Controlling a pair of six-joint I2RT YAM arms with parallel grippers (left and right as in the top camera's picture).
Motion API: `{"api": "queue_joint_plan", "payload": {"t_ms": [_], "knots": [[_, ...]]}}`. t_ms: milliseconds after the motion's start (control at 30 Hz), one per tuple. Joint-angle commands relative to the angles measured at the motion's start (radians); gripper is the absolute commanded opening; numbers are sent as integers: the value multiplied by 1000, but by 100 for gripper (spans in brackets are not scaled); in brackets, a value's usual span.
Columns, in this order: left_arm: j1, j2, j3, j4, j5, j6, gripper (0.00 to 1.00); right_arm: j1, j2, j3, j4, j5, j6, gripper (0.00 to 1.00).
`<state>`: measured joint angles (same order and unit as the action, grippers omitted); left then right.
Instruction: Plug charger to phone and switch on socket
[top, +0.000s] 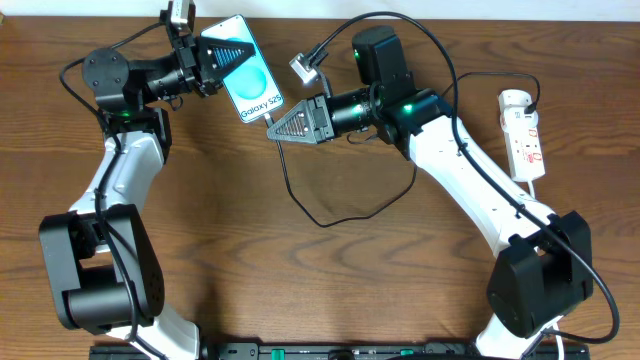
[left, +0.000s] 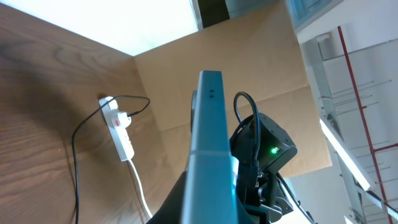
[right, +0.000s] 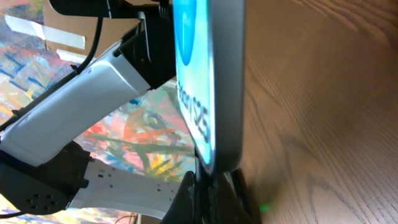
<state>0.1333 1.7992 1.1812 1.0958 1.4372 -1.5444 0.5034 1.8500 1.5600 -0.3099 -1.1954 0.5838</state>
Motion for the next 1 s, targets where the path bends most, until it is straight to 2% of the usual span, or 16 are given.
{"api": "queue_joint_plan", "payload": {"t_ms": [0,967], "knots": [[-3,-4,15,6,43,13,7,-10,-17,14,15,7,7,1],[-3,-4,15,6,29,1,8,7,-17,14,37,27,29,1]]}}
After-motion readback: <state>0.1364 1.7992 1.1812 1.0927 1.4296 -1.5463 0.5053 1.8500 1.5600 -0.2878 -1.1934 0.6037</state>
